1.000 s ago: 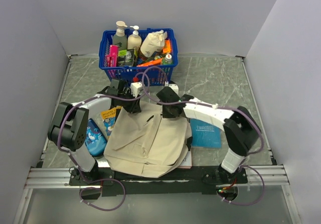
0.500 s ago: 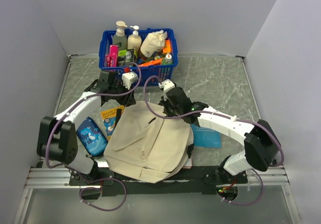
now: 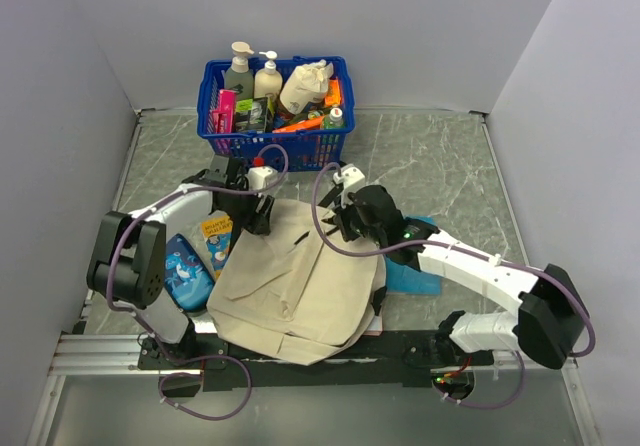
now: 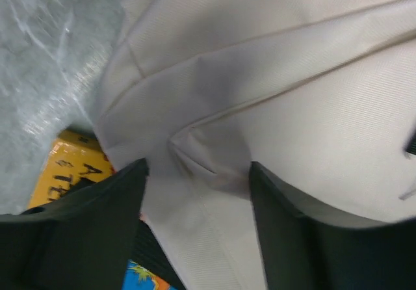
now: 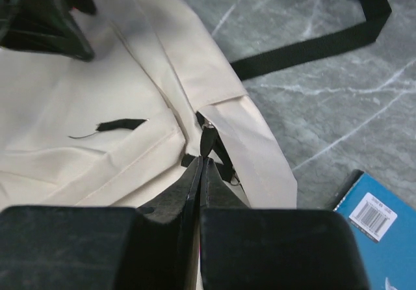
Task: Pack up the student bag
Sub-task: Adjust the student bag at the center of the board.
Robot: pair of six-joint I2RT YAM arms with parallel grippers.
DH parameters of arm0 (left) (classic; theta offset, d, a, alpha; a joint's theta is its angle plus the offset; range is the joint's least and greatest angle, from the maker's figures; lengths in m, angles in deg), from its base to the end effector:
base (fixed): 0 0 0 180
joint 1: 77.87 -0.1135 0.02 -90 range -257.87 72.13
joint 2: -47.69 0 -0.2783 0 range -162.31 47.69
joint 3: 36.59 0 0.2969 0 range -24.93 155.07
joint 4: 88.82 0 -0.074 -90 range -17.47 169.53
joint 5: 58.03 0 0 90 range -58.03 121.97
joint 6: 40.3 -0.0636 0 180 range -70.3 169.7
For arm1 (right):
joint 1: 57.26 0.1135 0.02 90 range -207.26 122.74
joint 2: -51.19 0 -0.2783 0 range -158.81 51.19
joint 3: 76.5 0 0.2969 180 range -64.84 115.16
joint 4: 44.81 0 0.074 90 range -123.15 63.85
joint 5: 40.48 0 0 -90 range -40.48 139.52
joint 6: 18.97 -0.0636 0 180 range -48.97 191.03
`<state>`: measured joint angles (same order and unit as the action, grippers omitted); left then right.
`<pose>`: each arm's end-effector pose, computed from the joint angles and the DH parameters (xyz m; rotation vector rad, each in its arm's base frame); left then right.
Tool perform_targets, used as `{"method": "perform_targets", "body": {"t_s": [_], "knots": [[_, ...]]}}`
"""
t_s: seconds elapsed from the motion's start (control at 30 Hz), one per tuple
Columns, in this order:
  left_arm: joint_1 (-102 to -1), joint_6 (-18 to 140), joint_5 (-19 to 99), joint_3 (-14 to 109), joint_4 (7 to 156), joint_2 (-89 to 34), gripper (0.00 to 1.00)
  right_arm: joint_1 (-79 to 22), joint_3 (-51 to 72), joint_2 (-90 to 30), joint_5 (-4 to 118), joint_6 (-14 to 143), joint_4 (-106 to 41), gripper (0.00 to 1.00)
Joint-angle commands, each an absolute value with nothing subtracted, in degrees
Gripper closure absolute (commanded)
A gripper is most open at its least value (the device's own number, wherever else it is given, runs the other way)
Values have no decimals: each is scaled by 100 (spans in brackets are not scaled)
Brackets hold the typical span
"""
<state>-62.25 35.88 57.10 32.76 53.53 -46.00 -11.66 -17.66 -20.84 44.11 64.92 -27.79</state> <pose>0.3493 -0.1257 0.1527 0.8009 2.4794 -0.5900 0.2435 0.2401 0.2414 -0.6639 2.0205 0.4426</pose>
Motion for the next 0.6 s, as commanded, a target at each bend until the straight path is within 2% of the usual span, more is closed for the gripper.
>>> {"method": "perform_targets", "body": {"t_s": [0.0,0.03,0.1,0.33,0.57], "knots": [[-6231,3555,5675,3544,5272,-4986,41,-1174,-1957,-1728,4592,6321,-3271,100],[-6214,3572,5745,3606,5263,-5057,66,-1165,-1984,-1676,4626,6294,-3262,100],[-6170,3564,5983,3859,5167,-5171,97,-1174,-2089,-1597,4749,6250,-3289,100],[-6011,3555,6150,4729,4921,-4592,99,-1165,-2301,-1201,5303,6188,-3534,100],[-5695,3081,6318,6180,4077,-4934,99,-1165,-1723,-1639,5655,6496,-3641,100]]}}
